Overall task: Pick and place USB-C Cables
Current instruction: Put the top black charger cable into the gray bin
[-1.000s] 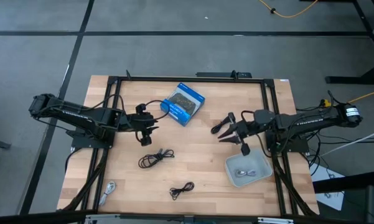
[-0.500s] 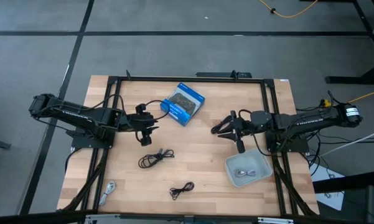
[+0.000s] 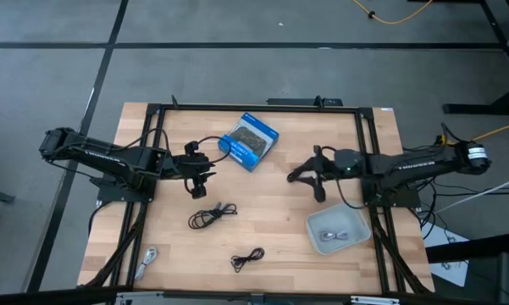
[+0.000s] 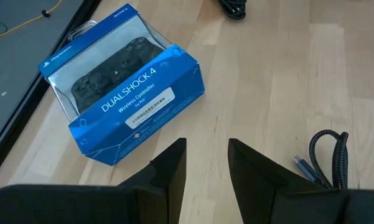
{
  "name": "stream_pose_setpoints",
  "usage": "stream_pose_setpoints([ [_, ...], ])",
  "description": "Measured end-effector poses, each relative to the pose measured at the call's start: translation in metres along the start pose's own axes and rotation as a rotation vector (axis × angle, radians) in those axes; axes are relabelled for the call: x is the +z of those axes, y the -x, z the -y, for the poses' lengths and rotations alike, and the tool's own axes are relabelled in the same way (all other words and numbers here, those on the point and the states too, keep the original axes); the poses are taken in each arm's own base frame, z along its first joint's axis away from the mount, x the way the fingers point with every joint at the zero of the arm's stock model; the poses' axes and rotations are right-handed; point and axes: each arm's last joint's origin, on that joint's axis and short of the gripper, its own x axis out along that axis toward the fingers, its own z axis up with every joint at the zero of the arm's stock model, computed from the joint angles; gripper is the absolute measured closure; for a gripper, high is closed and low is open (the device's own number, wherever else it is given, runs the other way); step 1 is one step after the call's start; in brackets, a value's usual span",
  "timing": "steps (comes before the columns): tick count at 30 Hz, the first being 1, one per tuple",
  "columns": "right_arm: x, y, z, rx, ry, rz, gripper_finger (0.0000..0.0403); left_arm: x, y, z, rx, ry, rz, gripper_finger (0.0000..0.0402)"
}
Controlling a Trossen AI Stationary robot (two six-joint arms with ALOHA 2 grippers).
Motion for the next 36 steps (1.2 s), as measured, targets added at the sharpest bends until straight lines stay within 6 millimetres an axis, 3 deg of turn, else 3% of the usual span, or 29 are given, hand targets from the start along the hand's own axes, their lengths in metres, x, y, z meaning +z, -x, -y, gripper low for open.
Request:
stream_pose_setpoints([
  [9,-0.02,-0.01,0.023,-0.117,-0.044,-0.184,0.0259,0.0,0.0,0.0,0.0,0.0,0.0,0.029],
  [20,-0.015,-0.031,0.038,-0.135,0.163,-0.5,0.0259,0.0,0.0,0.0,0.0,0.0,0.0,0.029],
  [25,-0.024,-0.043,0.041,-0.109,0.192,-0.671,0.0259,0.0,0.0,0.0,0.0,0.0,0.0,0.029],
  [36,-0.036,-0.053,0.049,-0.147,0.304,-0.778,0.0259,0.0,0.0,0.0,0.0,0.0,0.0,0.029],
])
